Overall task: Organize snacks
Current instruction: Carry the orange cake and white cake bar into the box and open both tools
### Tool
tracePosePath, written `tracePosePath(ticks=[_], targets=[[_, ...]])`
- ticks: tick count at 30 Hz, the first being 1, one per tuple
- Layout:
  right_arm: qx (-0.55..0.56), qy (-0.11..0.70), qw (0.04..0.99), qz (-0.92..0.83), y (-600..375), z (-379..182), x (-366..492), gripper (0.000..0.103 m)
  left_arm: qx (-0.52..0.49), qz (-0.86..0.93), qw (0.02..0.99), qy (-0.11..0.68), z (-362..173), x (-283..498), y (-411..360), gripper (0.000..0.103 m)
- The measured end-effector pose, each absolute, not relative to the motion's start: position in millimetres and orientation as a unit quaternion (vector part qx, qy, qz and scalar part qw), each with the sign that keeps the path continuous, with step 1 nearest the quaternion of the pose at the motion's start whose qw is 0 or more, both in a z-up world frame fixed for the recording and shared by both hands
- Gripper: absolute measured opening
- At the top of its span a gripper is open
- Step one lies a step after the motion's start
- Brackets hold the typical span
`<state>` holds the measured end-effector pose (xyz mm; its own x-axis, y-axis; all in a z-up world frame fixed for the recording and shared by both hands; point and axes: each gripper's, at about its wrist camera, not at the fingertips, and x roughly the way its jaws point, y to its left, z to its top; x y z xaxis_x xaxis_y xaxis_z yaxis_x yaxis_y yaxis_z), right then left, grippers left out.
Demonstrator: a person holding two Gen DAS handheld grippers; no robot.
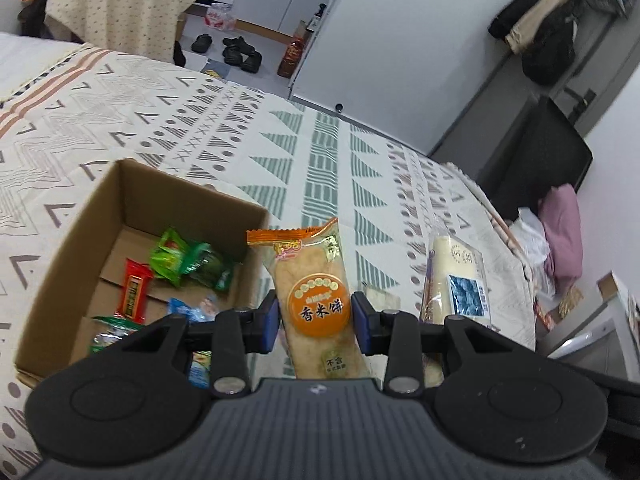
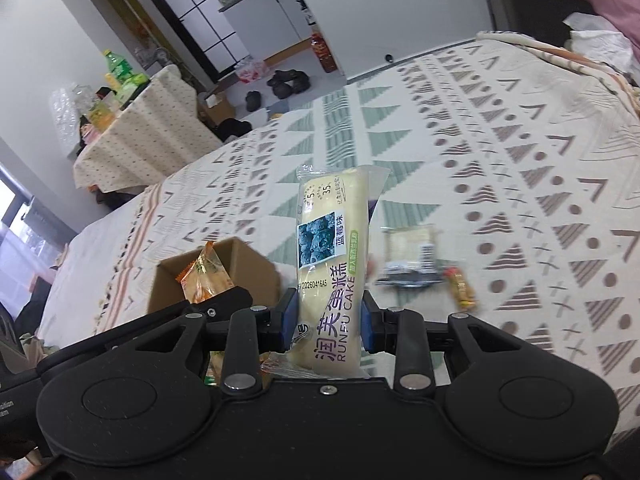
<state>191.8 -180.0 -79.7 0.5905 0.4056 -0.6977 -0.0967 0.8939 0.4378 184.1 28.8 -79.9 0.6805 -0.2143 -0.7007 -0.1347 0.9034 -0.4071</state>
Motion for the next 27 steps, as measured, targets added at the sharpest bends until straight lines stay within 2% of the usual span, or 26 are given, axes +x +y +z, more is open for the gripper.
tracePosePath(ticks=[16,27], targets=[[0.172,0.415,0.879,0.161,-115.3,-59.8,186.5,0.031,-0.274,0.022,0.882,0.384,-75.6,182.4,120.3,0.037],[0.159,0.423,0.875,0.175,-75.1,-63.2,187.3,0.031,-0.296,0.028,0.867,0.401,-88.3,184.7,149.7,0.037]])
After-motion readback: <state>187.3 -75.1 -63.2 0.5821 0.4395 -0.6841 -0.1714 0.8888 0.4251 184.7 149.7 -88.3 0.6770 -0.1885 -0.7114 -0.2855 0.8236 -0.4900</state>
